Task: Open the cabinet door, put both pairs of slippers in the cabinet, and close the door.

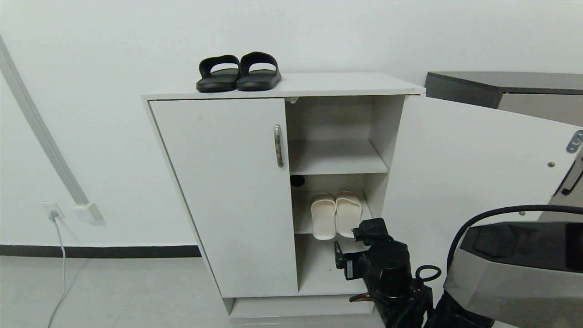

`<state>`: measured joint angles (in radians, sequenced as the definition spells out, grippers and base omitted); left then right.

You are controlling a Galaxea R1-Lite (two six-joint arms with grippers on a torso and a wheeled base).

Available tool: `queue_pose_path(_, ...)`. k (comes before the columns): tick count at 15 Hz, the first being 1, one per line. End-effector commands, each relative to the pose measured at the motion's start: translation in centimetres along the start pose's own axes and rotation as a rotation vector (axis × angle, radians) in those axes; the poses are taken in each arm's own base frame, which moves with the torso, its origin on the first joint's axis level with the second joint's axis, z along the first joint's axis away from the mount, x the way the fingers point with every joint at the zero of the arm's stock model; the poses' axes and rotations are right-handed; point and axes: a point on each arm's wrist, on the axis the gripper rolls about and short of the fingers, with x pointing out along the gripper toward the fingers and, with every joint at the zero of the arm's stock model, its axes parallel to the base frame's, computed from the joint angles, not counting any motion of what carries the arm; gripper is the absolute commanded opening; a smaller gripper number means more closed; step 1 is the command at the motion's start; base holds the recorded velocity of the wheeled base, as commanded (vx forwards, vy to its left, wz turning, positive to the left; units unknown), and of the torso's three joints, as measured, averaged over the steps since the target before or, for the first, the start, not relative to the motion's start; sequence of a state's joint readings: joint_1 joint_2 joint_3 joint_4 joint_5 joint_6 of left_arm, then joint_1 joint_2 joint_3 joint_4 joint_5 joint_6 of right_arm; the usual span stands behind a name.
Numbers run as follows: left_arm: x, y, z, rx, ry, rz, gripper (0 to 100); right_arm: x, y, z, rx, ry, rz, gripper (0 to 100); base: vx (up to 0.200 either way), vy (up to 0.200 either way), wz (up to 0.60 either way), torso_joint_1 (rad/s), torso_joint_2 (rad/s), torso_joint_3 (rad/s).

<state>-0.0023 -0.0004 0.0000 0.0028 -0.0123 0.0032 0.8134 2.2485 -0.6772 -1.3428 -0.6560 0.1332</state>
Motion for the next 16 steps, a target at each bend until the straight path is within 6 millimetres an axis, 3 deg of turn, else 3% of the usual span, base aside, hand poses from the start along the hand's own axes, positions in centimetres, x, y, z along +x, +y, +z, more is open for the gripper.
queue_pose_path(1, 0.00, 0.00, 0.01, 0.000, -0.001, -0.001, 0, 0.03, 0.00, -0.04, -0.001, 0.000, -0.001, 100, 0.000, 0.200, 0.00, 0.007, 0.00, 0.007)
queue_pose_path(16, 0.00, 0.00, 0.01, 0.000, -0.001, -0.001, 0, -0.03, -0.04, -0.03, -0.005, -0.008, 0.002, 100, 0.000, 0.187, 0.00, 0.003, 0.00, 0.001)
